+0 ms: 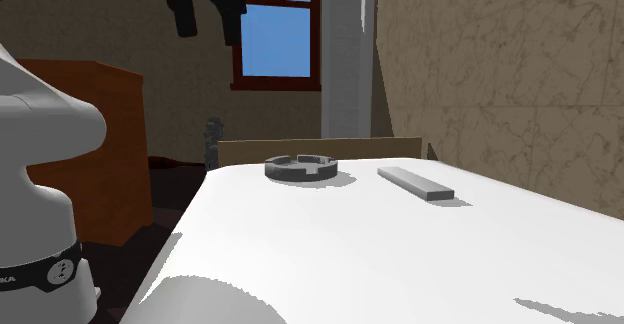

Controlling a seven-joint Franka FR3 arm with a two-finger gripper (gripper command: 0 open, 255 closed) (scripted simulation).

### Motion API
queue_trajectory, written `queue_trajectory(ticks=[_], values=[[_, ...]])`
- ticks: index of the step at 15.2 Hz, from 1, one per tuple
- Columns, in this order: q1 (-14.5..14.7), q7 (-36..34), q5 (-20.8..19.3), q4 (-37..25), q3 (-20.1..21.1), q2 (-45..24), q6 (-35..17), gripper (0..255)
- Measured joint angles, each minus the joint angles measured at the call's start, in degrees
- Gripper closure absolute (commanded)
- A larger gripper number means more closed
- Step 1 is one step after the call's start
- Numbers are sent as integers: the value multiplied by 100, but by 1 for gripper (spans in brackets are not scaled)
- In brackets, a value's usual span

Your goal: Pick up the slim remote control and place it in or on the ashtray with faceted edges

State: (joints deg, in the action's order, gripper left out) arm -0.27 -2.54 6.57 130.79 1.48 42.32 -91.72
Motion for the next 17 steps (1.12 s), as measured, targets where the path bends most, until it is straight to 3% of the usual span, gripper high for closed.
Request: queue_trajectory(ticks=[2, 8, 17], values=[[-4, -109, 33, 23, 71, -20, -48, 0], [-57, -1483, 372, 14, 930, -563, -641, 0], [-322, -3714, 360, -608, 2169, -2069, -1559, 0]])
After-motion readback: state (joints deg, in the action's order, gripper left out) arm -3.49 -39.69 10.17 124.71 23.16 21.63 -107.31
